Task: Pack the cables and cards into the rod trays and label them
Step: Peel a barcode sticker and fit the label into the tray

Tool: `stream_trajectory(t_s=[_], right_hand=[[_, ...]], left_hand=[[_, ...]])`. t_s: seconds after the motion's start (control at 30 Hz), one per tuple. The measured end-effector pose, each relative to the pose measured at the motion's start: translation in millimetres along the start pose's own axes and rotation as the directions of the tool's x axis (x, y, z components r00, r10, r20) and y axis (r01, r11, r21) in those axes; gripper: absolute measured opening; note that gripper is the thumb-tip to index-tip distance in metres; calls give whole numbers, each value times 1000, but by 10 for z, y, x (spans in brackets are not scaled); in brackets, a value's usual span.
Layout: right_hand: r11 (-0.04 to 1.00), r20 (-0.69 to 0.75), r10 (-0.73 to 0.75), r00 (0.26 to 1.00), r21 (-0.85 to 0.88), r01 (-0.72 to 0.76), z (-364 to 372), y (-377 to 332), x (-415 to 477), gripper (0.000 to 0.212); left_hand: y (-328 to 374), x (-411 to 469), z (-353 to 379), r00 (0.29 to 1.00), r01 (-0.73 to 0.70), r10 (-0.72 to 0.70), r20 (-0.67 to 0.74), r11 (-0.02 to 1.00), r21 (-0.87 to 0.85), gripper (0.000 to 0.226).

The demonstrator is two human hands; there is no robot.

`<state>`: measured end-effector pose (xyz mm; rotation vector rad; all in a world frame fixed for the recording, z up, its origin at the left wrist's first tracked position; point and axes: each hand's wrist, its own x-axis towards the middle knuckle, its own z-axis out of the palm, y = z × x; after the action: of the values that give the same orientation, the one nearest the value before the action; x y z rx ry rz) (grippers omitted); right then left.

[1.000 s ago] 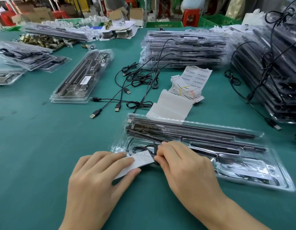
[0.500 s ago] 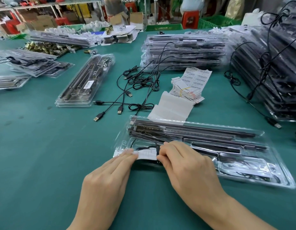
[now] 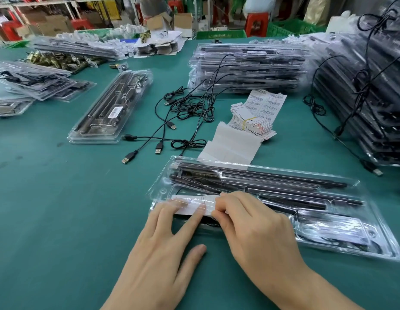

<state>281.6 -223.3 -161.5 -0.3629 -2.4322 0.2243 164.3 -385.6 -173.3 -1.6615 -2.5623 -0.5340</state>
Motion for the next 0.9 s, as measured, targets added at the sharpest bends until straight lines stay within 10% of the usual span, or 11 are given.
stream_trajectory(t_s=[0.5, 0.9], right_hand=[[990, 122, -124, 985, -55, 132, 12, 29, -36, 18], [969, 242, -98, 965, 244, 38, -173, 303, -39, 11]], left_hand=[[-406, -140, -269, 917, -117, 132, -377, 991, 64, 13], [-525, 85, -207, 949, -155, 170, -265, 985, 79, 21]])
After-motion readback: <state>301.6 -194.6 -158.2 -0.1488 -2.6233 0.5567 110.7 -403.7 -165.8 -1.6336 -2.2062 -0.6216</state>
